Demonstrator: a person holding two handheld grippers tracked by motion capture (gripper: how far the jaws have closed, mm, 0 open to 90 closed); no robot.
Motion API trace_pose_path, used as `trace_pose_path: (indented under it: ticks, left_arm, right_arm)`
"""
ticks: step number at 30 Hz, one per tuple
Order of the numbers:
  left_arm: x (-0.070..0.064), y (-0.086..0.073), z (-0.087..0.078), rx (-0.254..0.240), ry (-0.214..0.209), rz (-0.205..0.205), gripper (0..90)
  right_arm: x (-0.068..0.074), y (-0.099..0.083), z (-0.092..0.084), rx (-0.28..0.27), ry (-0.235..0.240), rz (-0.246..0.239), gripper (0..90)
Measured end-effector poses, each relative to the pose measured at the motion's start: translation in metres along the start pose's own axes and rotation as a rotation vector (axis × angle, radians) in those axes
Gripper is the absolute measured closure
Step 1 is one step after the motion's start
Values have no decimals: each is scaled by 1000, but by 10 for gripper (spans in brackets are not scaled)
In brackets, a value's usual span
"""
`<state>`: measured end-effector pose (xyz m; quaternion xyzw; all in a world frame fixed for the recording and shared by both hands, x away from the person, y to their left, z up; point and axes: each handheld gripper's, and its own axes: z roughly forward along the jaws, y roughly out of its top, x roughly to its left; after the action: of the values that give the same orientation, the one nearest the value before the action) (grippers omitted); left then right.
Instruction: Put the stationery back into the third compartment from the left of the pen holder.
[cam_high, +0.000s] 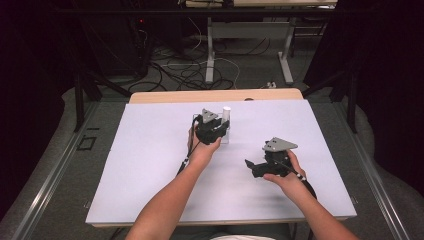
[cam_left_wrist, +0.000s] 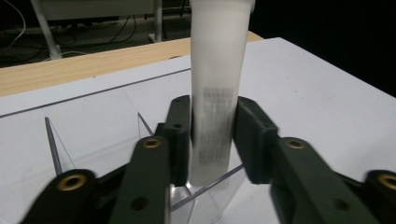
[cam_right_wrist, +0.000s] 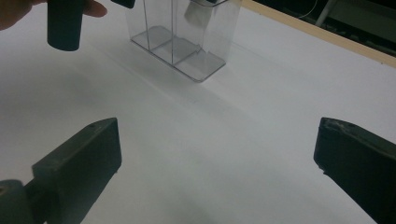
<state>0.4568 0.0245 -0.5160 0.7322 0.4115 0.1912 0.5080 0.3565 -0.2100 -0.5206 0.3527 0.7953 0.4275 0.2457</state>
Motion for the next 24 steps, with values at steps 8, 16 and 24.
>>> trace_pose_path:
  ticks: [8,16,24]
  left_arm:
    - [1,11,-26,-6,-13,45,392]
    - [6,20,-59,-26,-57,78,256]
    - [12,25,-91,-53,-77,103,236]
  right_arm:
    - [-2,0,-1,-8,-12,9,6]
    - [-3,0,-2,-8,-18,11,6]
    - [-5,0,-3,-15,-22,17,5]
